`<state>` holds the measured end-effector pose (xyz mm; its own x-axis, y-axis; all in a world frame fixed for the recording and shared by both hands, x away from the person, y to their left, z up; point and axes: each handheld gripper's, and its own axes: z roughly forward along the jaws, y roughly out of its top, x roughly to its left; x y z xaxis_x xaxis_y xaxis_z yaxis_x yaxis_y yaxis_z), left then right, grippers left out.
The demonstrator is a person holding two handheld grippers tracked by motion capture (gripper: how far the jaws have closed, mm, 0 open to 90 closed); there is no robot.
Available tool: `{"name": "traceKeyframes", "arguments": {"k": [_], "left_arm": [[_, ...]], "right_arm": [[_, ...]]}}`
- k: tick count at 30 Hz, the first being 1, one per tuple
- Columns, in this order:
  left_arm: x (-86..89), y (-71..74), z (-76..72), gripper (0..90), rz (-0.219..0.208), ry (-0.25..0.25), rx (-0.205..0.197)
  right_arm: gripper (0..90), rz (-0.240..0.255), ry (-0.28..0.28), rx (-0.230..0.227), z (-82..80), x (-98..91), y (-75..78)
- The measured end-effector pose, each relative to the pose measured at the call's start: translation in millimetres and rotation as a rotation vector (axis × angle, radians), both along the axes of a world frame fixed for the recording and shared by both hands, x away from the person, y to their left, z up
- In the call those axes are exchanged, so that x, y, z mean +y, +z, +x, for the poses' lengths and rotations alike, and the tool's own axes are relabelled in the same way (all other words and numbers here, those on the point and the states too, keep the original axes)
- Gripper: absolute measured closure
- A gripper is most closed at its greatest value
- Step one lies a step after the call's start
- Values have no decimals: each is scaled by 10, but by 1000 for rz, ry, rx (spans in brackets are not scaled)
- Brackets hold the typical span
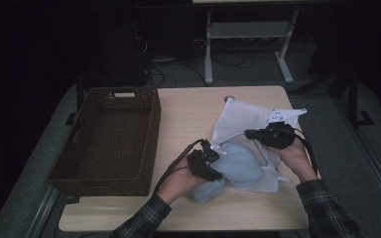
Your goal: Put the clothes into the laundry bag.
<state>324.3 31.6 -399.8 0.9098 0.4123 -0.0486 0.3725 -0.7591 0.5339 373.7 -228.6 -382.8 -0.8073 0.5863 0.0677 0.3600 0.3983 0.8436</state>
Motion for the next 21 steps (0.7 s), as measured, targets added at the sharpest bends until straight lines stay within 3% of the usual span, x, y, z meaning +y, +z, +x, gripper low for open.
{"name": "traceKeyframes", "arguments": {"k": [15, 21], "left_arm": [[265, -64, 180, 612, 31, 153, -6], [313, -68, 205, 613, 39, 181, -6]], "right_arm": [[889, -11, 33, -5, -49, 123, 11], [889, -16, 44, -1, -62, 216, -2]]}}
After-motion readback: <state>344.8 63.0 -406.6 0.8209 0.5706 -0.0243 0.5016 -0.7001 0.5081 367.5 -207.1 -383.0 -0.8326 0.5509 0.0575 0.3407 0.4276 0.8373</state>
